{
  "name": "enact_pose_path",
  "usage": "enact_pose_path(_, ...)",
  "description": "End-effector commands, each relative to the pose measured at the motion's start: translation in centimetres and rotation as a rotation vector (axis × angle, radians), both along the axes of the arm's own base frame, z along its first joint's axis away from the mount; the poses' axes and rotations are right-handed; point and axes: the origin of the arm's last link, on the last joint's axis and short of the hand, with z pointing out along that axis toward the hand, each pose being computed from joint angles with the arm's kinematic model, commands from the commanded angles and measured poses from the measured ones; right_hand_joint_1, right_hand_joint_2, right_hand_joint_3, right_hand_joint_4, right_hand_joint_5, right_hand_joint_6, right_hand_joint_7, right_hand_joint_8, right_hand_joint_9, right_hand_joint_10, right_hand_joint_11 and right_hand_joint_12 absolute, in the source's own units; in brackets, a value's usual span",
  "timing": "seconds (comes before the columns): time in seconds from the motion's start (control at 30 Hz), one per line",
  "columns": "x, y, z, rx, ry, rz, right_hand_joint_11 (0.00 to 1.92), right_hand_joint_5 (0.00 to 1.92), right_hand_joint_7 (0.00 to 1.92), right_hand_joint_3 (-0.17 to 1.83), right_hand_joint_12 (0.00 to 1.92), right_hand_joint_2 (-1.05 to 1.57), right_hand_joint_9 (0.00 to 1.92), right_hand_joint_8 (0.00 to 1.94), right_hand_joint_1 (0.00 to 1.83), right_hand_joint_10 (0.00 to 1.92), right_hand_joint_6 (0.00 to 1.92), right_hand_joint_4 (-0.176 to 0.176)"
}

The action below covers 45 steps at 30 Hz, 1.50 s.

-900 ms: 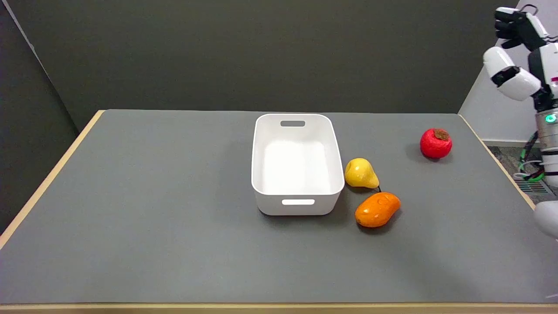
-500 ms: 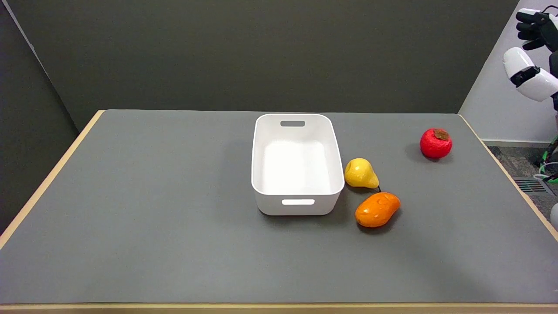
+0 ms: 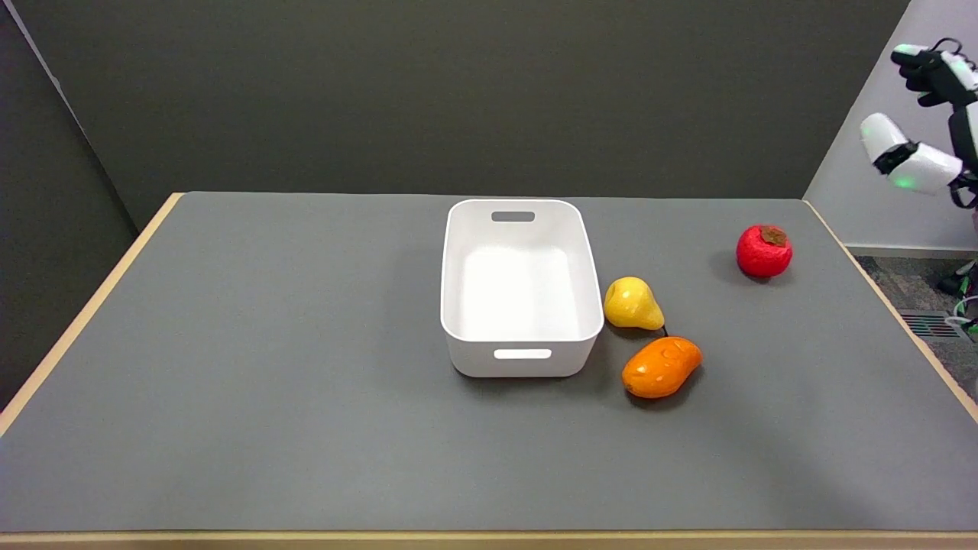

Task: Pick up tomato.

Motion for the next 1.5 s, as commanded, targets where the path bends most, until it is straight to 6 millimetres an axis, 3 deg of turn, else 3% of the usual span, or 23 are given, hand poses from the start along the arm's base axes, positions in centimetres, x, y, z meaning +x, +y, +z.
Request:
enact_pose_path(0.03, -2.2, -2.8, -1.7, -0.263, 0.394, -0.335, 0.21, 0.24, 0.38, 0.91, 1.29, 0.64, 0.32, 0.39, 0.29, 0.73, 0.50, 0.136)
enact_pose_path(0.4, -3.8, -3.8, -2.9, -0.220, 0.371, -0.451, 0.21, 0.25, 0.38, 0.91, 1.29, 0.59, 0.32, 0.40, 0.16, 0.73, 0.50, 0.137)
enact_pose_path(0.6, -6.2, -4.8, -4.1, -0.163, 0.372, -0.576, 0.20, 0.25, 0.39, 0.96, 1.29, 0.53, 0.33, 0.44, 0.06, 0.73, 0.52, 0.143)
enact_pose_path(0.9, -8.8, -5.2, -4.2, -0.147, 0.321, -0.712, 0.14, 0.24, 0.39, 0.97, 1.22, 0.51, 0.32, 0.43, 0.04, 0.71, 0.50, 0.143)
enact_pose_path(1.13, -10.2, -5.4, -4.0, -0.145, 0.301, -0.791, 0.05, 0.13, 0.16, 1.01, 1.02, 0.50, 0.08, 0.30, 0.03, 0.50, 0.44, 0.127)
enact_pose_path(1.2, -10.3, -5.6, -3.8, -0.154, 0.293, -0.789, 0.01, 0.12, 0.15, 0.99, 1.06, 0.49, 0.07, 0.26, 0.01, 0.46, 0.38, 0.123)
enact_pose_path(1.33, -10.1, -6.1, -3.3, -0.175, 0.279, -0.762, 0.03, 0.09, 0.12, 1.06, 0.95, 0.56, 0.06, 0.27, 0.00, 0.41, 0.34, 0.113)
enact_pose_path(1.5, -10.0, -7.8, -3.7, -0.174, 0.270, -0.737, 0.02, 0.10, 0.13, 1.07, 0.95, 0.57, 0.07, 0.23, 0.00, 0.38, 0.29, 0.110)
